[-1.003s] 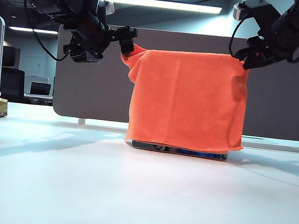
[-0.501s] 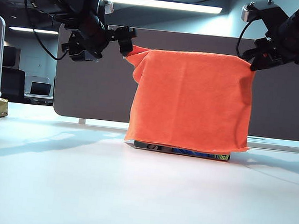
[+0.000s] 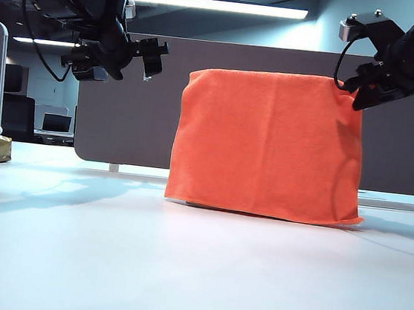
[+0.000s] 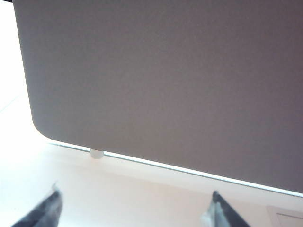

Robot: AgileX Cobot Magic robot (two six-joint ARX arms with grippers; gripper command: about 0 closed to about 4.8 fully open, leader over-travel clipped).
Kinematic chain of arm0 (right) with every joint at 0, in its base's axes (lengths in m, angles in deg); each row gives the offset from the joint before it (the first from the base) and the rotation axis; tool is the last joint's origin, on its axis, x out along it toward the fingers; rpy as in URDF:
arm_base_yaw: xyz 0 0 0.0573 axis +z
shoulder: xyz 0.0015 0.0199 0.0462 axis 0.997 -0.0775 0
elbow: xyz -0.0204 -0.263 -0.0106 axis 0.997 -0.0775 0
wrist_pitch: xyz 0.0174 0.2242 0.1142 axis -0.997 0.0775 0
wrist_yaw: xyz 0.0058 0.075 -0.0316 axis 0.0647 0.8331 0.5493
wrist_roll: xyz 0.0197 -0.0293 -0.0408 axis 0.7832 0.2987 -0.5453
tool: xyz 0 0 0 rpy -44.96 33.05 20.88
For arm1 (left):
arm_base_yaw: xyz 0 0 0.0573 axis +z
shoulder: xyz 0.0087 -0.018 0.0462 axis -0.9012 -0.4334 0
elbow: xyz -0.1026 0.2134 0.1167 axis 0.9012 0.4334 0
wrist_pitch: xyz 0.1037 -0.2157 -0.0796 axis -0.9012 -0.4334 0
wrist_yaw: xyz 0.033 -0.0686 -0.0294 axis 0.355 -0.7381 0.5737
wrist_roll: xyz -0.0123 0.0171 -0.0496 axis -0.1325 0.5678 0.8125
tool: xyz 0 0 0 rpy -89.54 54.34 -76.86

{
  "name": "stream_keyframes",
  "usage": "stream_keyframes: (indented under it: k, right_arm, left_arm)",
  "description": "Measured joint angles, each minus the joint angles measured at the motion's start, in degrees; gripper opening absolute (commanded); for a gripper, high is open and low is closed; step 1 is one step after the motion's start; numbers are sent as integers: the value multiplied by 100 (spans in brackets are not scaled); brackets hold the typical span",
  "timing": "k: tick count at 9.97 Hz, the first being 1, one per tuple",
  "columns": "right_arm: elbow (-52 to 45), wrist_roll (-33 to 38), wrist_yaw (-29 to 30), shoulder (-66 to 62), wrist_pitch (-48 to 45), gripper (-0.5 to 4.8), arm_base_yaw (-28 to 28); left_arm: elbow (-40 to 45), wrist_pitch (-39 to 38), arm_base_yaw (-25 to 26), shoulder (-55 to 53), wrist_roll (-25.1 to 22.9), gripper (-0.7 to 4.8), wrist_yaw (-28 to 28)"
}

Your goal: Pick up the cloth from the table and use it to cover the mirror.

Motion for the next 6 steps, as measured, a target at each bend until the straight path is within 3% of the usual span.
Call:
stream_keyframes:
  k: [1, 4, 5, 6]
  right_arm:
    - [0, 7, -2, 0, -4, 210, -2]
    - [0, 0, -63, 2, -133, 402, 0]
    - [0, 2, -166, 2, -153, 461, 0]
    - [0, 2, -258, 2, -186, 479, 0]
  left_arm:
    - [0, -17, 0, 0, 0, 404, 0]
    - [-4, -96, -2, 0, 0, 404, -39]
    - [-4, -96, -2, 0, -2, 404, -42]
    - [-4, -94, -2, 0, -2, 403, -42]
